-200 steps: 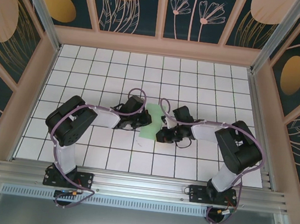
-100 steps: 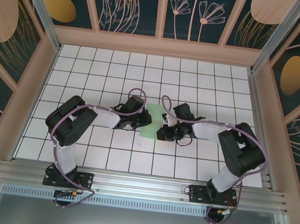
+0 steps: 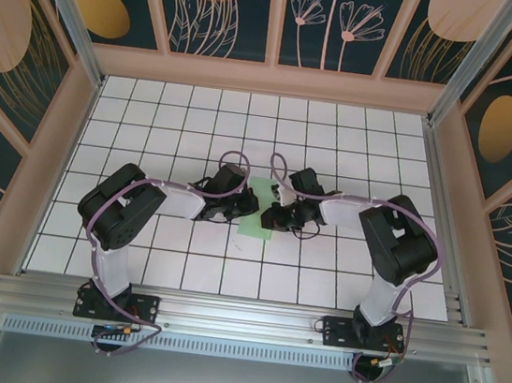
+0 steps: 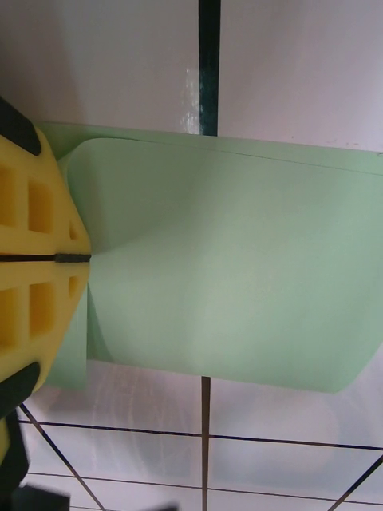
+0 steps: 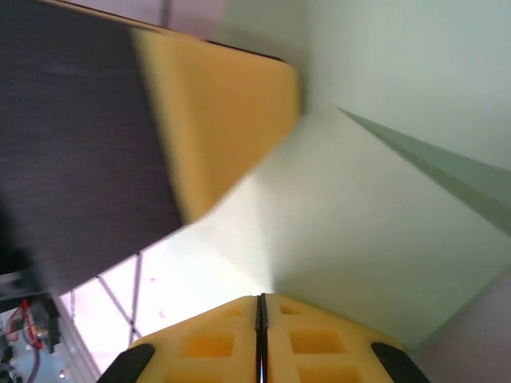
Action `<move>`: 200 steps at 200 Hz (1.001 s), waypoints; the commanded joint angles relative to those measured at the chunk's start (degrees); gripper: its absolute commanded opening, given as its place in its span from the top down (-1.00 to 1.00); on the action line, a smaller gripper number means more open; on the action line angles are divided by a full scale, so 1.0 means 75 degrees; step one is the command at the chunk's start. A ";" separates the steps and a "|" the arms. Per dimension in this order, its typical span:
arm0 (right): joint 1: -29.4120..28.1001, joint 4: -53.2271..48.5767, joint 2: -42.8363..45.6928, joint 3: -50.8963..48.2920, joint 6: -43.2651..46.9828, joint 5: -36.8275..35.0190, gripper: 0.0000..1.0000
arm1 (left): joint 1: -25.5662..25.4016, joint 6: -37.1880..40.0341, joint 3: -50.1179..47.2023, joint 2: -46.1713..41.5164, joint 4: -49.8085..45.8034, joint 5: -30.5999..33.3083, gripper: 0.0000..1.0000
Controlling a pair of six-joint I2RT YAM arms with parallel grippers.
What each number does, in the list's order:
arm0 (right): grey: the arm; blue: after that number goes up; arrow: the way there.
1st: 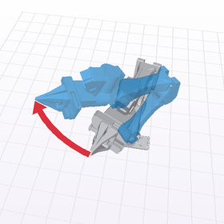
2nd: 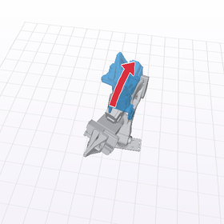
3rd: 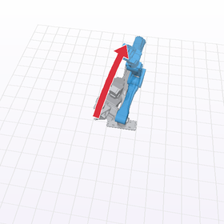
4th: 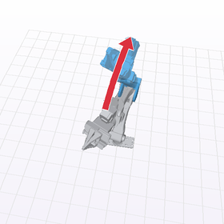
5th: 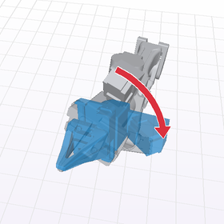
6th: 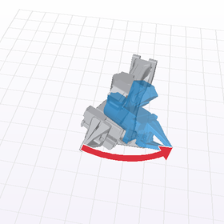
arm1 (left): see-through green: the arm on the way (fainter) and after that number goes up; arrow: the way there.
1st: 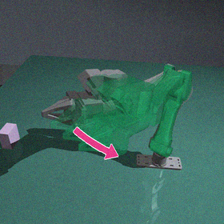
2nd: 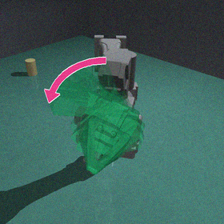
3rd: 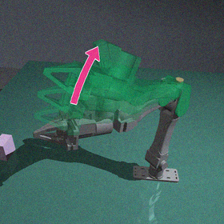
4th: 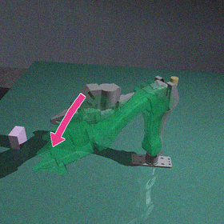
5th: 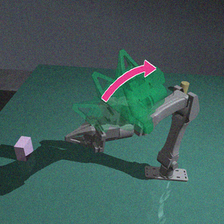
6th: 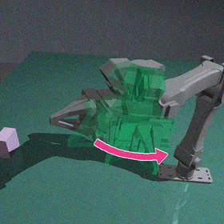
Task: Fold a paper plane with a square sheet of paper (pick it up from the middle)
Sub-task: Fold the triangle a second time at the center of the table.
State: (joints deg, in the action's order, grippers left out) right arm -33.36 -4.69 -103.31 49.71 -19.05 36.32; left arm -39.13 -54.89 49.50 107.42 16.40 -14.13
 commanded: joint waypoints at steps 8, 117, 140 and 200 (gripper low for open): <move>-0.0011 -0.0413 -0.0287 -0.0065 0.0087 -0.0825 0.77 | -0.0055 0.0204 -0.0070 0.0056 -0.0397 0.0038 0.80; 0.0061 0.0259 -0.0189 -0.0628 -0.0231 -0.0631 0.78 | -0.0141 -0.0650 -0.0331 -0.0975 0.0362 -0.0494 0.88; 0.0065 0.0320 -0.0155 -0.0628 -0.0272 -0.0598 0.79 | -0.0271 -0.0803 -0.0342 -0.0811 0.0273 -0.0348 0.96; 0.0058 0.0342 -0.0118 -0.0628 -0.0308 -0.0598 0.79 | -0.0384 -0.1048 -0.0482 -0.0374 0.0515 -0.0156 1.00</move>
State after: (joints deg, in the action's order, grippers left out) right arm -33.08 0.01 -103.02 47.07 -21.23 36.05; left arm -41.76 -61.25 46.76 103.11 18.13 -15.97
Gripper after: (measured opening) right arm 0.108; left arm 0.070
